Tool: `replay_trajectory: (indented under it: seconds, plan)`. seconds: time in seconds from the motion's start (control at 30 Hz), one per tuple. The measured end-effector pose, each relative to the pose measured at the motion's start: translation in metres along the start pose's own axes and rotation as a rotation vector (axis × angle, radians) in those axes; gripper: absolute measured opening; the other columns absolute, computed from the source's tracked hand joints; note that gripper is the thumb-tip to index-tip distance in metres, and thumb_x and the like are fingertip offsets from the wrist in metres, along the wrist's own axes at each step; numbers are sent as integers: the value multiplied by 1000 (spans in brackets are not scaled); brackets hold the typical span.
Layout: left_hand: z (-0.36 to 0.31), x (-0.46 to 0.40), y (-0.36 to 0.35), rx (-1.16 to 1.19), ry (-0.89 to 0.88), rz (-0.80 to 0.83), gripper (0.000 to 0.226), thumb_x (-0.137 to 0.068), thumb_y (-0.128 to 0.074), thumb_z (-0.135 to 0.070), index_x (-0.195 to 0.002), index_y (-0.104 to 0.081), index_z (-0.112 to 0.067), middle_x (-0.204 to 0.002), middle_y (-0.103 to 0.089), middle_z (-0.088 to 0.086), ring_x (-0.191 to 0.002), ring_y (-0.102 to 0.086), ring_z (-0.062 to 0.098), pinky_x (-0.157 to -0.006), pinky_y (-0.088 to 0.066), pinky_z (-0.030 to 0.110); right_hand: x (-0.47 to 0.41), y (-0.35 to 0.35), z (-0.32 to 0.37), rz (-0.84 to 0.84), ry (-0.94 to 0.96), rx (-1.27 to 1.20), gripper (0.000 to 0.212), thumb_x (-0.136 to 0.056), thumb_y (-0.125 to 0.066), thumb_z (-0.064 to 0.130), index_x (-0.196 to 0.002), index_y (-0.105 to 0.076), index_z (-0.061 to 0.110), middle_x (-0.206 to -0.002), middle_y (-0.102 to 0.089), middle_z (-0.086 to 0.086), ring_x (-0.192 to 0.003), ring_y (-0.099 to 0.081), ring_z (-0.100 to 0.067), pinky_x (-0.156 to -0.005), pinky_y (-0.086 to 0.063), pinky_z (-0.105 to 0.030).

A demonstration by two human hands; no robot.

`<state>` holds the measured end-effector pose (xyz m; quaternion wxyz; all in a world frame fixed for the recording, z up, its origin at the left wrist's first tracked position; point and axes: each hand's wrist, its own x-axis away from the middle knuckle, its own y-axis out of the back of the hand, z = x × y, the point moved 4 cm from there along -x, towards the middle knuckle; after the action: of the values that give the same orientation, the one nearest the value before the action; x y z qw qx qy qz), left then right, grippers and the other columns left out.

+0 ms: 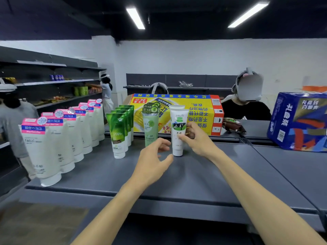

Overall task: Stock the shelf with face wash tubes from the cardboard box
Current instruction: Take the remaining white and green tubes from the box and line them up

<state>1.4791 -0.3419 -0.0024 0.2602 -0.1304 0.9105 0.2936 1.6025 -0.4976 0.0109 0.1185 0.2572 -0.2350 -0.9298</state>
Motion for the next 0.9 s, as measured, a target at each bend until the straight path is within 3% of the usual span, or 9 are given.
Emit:
replay_trajectory:
  seconds: [0.2, 0.6, 0.9]
  plan:
    - [-3, -16, 0, -54, -60, 4, 27, -83, -70, -18, -107, -64, -28, -95, -64, -23, -99, -57, -8, -78, -42, 4, -13, 1, -5, -9, 14, 24, 33, -91, -69, 25, -118, -49, 25, -114, -67, 3, -101, -65, -14, -92, -53, -35]
    - [2, -28, -4, -37, -70, 18, 28, -83, -70, -18, -108, -63, -30, -94, -64, -25, -97, -57, -9, -77, -44, 5, -33, -2, -11, -16, -7, 31, 33, -92, -68, 23, -118, -48, 25, -100, -60, 8, -95, -65, -20, -87, -56, -38]
    - [3, -32, -7, -9, -64, 31, 29, -83, -70, -16, -106, -62, -32, -94, -65, -23, -96, -58, -9, -76, -44, 5, -38, -3, -14, -12, 2, 50, 33, -92, -69, 25, -117, -48, 24, -101, -60, 7, -94, -64, -19, -86, -56, -40]
